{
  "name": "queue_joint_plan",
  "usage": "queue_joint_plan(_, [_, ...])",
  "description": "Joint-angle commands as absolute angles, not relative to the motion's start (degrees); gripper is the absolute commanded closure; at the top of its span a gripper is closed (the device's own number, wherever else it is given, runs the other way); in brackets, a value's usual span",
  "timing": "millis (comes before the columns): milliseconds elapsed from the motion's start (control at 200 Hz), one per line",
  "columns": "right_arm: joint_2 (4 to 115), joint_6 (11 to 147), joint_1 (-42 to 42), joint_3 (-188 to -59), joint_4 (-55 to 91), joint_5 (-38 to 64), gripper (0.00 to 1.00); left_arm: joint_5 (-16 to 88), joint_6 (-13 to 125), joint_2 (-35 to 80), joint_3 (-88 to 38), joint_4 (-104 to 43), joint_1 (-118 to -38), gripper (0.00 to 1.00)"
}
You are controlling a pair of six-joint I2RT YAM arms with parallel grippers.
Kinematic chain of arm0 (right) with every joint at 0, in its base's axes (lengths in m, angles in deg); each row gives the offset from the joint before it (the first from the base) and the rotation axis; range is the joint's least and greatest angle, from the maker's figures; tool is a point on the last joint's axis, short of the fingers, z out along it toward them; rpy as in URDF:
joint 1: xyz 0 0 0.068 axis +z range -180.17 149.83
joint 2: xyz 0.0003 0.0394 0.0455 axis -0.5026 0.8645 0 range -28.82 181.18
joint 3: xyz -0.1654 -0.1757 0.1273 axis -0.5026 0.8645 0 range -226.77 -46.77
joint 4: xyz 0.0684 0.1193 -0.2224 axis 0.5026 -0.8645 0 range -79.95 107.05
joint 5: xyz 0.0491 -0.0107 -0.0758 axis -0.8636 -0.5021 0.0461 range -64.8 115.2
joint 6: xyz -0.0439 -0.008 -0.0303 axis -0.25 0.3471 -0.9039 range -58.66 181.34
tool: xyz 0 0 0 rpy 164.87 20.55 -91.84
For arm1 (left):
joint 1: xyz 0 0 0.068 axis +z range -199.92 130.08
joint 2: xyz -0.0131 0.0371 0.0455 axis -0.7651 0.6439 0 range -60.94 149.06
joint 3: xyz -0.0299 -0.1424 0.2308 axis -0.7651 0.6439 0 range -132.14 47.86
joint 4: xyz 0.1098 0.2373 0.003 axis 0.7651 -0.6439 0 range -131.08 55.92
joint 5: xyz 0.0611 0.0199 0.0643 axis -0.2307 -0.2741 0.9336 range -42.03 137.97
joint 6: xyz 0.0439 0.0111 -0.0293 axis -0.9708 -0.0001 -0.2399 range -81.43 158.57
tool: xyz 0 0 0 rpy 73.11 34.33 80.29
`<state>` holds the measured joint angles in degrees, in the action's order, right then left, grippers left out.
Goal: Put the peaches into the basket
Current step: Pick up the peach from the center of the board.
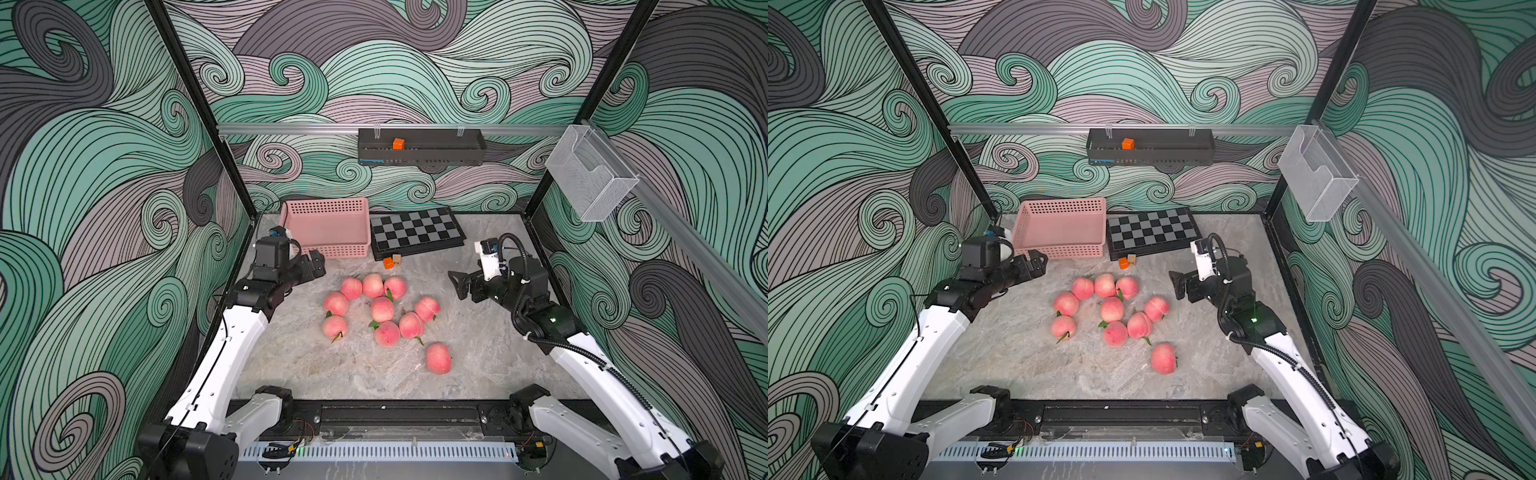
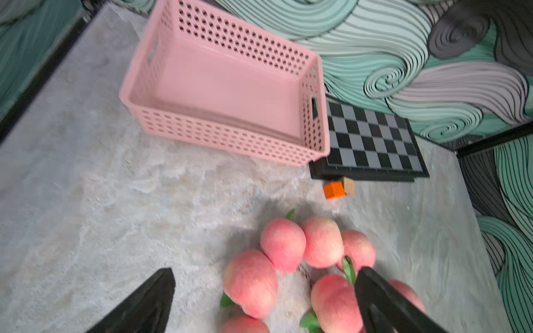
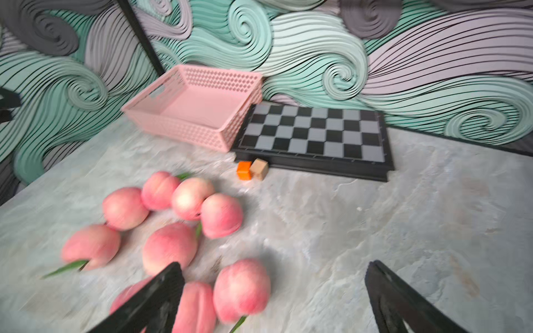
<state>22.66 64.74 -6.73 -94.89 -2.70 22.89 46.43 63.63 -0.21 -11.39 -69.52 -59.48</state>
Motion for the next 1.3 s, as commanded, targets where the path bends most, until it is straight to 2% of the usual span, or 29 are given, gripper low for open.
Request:
queue_joint_plan(0, [23.25,63.80,-1.41,-97.79,-14.26,20.35,0.01,46.91,65.95,1.38,-13.87,-82.16,-62.98,0.01])
queue_joint_plan(160, [24.77,65.64,4.91,-98.44,-17.68,19.90,0.01,47.53,66.35,6.84,-13.68,-90.47,-66.60,0.01])
queue_joint_plan(495, [26.64,70.26,15.66,-96.20,-13.08,22.22,0.01,47.95,70.24,8.64,-4.03,-84.72,-70.88,0.01])
queue_joint_plan(780, [27.29,71.94,17.75,-91.82,-6.58,18.84,0.01,46.67,71.57,12.28,-1.29,-79.95,-72.41,0.01])
queue_joint_plan(1296, [29.28,69.60,17.80,-92.99,-6.20,15.18,0.01,46.64,71.97,20.17,-0.15,-74.86,-74.76,0.02])
